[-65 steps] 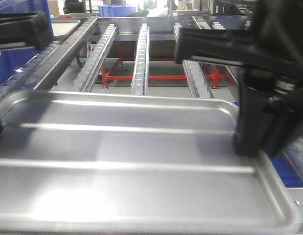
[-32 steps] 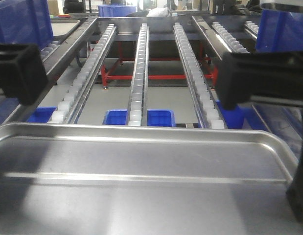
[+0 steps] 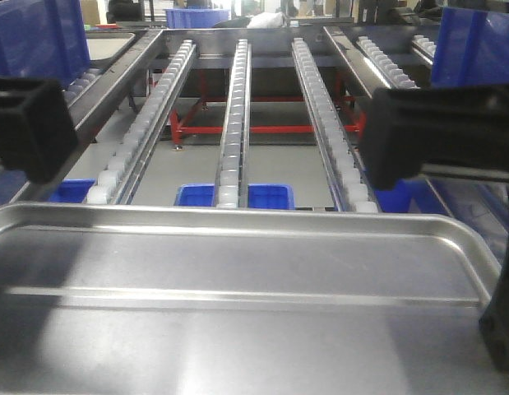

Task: Grab silver tray and stack on right shelf
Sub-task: 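Lift the silver tray with both grippers and pull it toward the robot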

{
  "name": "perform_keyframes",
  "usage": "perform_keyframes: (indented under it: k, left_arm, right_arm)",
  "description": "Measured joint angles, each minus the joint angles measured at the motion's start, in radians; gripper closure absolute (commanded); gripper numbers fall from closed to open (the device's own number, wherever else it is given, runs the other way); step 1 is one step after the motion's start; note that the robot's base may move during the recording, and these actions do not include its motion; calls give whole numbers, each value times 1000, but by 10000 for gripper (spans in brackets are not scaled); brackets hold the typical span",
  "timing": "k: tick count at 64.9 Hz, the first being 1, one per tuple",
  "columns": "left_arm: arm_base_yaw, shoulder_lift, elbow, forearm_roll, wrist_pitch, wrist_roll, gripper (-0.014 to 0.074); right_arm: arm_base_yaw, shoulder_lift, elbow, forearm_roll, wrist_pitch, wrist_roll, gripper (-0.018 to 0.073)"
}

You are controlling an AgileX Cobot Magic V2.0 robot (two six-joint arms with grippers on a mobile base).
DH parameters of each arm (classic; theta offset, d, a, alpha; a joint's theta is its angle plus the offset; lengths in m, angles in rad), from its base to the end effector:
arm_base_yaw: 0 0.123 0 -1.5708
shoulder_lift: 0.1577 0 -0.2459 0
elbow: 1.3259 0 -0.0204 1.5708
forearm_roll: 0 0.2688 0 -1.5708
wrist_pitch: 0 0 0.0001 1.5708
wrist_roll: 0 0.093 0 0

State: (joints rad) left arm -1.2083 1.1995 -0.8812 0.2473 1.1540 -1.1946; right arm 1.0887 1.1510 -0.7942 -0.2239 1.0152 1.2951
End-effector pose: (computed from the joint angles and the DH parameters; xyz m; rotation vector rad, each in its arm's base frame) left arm 0.1017 -0.2094 0.2327 0.1328 2.8503 -0.1258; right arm 0.1210 0.1934 0.2212 0.1633 2.8281 0.2696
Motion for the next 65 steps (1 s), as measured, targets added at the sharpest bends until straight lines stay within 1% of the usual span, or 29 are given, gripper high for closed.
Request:
perform_keyframes:
  k: [65]
  left_arm:
    - [0, 0, 0, 2, 11, 0, 697]
  right_arm:
    - [0, 0, 0, 0, -6, 2, 501]
